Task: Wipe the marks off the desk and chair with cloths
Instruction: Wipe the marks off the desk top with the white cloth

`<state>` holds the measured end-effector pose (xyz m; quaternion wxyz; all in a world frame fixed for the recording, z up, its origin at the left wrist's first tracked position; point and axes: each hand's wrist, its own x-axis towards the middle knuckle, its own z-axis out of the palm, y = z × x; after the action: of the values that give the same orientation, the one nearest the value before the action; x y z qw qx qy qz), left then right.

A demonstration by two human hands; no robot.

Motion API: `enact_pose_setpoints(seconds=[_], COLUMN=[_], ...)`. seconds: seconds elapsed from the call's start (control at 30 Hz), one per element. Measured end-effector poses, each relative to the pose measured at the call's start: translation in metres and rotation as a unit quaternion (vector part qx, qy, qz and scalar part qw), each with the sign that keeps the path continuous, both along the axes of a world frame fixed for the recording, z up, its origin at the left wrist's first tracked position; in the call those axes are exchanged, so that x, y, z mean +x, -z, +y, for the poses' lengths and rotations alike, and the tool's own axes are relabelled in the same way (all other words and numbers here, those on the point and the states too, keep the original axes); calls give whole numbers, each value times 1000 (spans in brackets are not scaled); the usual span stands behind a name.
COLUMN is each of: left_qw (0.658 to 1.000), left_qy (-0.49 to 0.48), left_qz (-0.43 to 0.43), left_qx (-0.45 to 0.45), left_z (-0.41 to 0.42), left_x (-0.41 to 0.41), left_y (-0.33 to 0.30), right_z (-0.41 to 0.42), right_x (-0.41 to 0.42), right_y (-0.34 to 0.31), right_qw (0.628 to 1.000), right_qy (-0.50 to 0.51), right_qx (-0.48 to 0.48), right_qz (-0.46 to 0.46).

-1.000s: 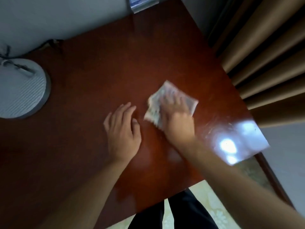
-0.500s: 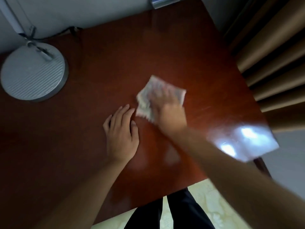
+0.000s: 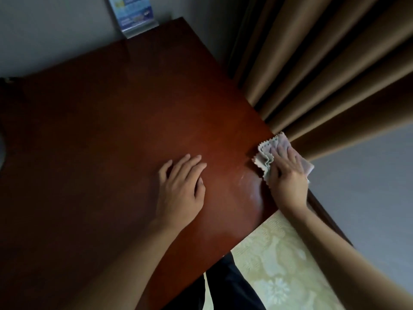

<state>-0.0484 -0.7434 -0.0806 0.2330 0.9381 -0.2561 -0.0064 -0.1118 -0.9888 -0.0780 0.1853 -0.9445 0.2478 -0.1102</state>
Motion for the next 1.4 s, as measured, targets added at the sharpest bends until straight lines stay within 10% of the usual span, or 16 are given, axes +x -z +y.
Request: enact_pose_setpoints(seconds=[0.33, 0.97, 1.2, 1.4], left_qw=[998, 934, 929, 924], left_qy=[-24, -345, -357, -365], left_qz=[-36, -1, -29, -56], left_qx=[36, 95, 95, 99], left_z=[43, 170, 171, 168], left_x=[7, 91, 94, 95], left_y=[4, 16, 22, 24], right_z=[176, 270, 285, 256], right_x=[-20, 242, 397, 273], right_y=[11, 9, 4, 2], right_qw=[972, 804, 854, 806], right_qy=[-233, -594, -519, -592], right_qx=[28, 6, -16, 22], right_qz=[-25, -19, 32, 13])
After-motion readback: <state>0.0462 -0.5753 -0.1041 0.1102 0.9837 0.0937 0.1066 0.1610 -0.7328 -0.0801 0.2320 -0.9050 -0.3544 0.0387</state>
